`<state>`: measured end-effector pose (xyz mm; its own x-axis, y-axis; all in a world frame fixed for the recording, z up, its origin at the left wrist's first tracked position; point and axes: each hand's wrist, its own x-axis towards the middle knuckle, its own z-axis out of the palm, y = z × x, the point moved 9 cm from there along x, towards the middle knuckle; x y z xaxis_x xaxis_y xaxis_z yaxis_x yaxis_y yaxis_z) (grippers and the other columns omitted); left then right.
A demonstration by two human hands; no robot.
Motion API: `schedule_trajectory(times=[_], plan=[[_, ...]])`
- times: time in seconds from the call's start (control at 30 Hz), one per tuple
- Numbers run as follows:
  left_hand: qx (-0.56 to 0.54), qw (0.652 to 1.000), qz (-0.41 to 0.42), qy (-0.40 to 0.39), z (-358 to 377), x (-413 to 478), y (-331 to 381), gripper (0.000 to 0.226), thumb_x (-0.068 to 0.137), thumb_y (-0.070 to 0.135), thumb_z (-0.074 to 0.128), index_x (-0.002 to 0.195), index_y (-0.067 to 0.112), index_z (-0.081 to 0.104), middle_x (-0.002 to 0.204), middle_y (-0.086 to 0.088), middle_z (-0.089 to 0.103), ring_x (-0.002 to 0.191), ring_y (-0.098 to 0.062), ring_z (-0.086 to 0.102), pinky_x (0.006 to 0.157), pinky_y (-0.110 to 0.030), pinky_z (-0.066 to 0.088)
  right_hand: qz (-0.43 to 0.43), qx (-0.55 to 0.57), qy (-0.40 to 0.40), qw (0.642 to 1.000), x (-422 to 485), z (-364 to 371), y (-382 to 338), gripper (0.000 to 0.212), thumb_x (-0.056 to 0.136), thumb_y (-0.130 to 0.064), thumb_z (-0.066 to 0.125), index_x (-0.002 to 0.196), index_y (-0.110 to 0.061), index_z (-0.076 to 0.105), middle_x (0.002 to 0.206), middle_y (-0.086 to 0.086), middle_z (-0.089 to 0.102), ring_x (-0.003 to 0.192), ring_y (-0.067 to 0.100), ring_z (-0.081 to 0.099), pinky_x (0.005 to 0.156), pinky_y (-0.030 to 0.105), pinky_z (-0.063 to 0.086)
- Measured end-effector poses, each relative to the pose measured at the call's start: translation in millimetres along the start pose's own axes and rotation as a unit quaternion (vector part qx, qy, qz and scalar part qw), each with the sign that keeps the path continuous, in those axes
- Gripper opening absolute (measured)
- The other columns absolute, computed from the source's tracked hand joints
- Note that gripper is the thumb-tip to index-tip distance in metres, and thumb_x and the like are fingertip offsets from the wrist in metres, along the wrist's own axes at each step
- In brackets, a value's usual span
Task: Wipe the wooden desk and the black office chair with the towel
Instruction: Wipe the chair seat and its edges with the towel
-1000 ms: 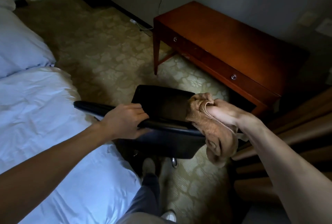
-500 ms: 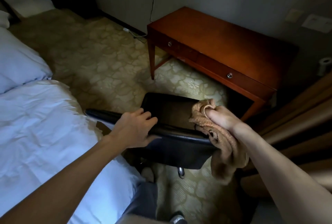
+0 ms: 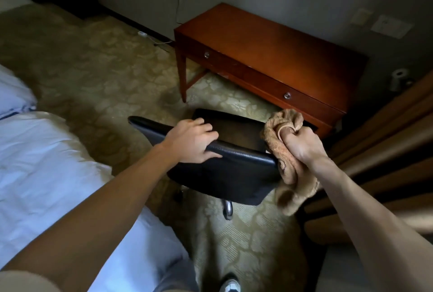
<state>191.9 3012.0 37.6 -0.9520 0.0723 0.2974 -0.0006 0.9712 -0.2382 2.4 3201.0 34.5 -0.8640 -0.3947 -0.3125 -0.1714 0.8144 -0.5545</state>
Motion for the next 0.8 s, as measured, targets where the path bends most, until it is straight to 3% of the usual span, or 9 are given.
schedule_trajectory(times=[0.13, 0.3, 0.43, 0.53, 0.7, 0.8], plan=[[-0.032, 0.999, 0.009, -0.035, 24, 35, -25, 0.050, 0.085, 0.067, 0.062, 0.089, 0.018, 0.069, 0.086, -0.001, 0.066, 0.086, -0.028, 0.065, 0.063, -0.034, 0.050, 0.038, 0.017, 0.122, 0.992, 7, -17, -14, 0.053, 0.095, -0.045, 0.053, 0.126, -0.004, 0.064, 0.126, 0.025, 0.066, 0.118, 0.046, 0.060, 0.098, 0.043, 0.046], [-0.060, 0.994, -0.050, -0.077, 56, 72, -60, 0.053, 0.090, 0.064, 0.060, 0.112, 0.016, 0.065, 0.108, -0.007, 0.066, 0.105, -0.033, 0.060, 0.085, -0.042, 0.048, -0.011, 0.027, 0.201, 0.979, 2, -10, -31, 0.043, 0.092, -0.052, 0.051, 0.113, -0.017, 0.067, 0.114, 0.017, 0.072, 0.110, 0.045, 0.062, 0.098, 0.047, 0.051], [-0.080, 0.990, -0.062, -0.099, 75, 106, -77, 0.053, 0.091, 0.063, 0.060, 0.114, 0.016, 0.062, 0.112, -0.008, 0.065, 0.109, -0.033, 0.057, 0.093, -0.042, 0.045, 0.005, 0.076, 0.185, 0.980, 19, -17, -24, 0.041, 0.093, -0.049, 0.051, 0.112, -0.018, 0.068, 0.113, 0.011, 0.073, 0.108, 0.039, 0.064, 0.091, 0.039, 0.050], [-0.086, 0.992, -0.051, -0.074, 85, 127, -79, 0.056, 0.088, 0.066, 0.062, 0.109, 0.014, 0.064, 0.107, -0.009, 0.067, 0.105, -0.035, 0.059, 0.091, -0.043, 0.046, 0.028, 0.093, 0.170, 0.981, 43, -29, -20, 0.052, 0.081, -0.053, 0.048, 0.110, -0.015, 0.070, 0.108, 0.010, 0.074, 0.102, 0.037, 0.066, 0.088, 0.037, 0.051], [-0.030, 0.994, -0.073, -0.079, 94, 160, -94, 0.070, 0.084, 0.079, 0.055, 0.111, 0.015, 0.061, 0.106, -0.007, 0.069, 0.106, -0.032, 0.059, 0.097, -0.045, 0.042, -0.007, 0.147, 0.247, 0.958, 70, -50, -44, 0.058, 0.075, -0.054, 0.043, 0.109, -0.016, 0.070, 0.109, 0.010, 0.074, 0.105, 0.037, 0.066, 0.095, 0.041, 0.052], [-0.078, 0.982, -0.005, -0.174, 107, 166, -96, 0.062, 0.089, 0.065, 0.061, 0.132, 0.020, 0.052, 0.122, -0.005, 0.064, 0.124, -0.029, 0.050, 0.106, -0.044, 0.035, -0.036, 0.176, 0.252, 0.951, 79, -52, -78, 0.050, 0.077, -0.053, 0.044, 0.098, -0.016, 0.070, 0.103, 0.010, 0.075, 0.102, 0.035, 0.068, 0.091, 0.041, 0.053]])
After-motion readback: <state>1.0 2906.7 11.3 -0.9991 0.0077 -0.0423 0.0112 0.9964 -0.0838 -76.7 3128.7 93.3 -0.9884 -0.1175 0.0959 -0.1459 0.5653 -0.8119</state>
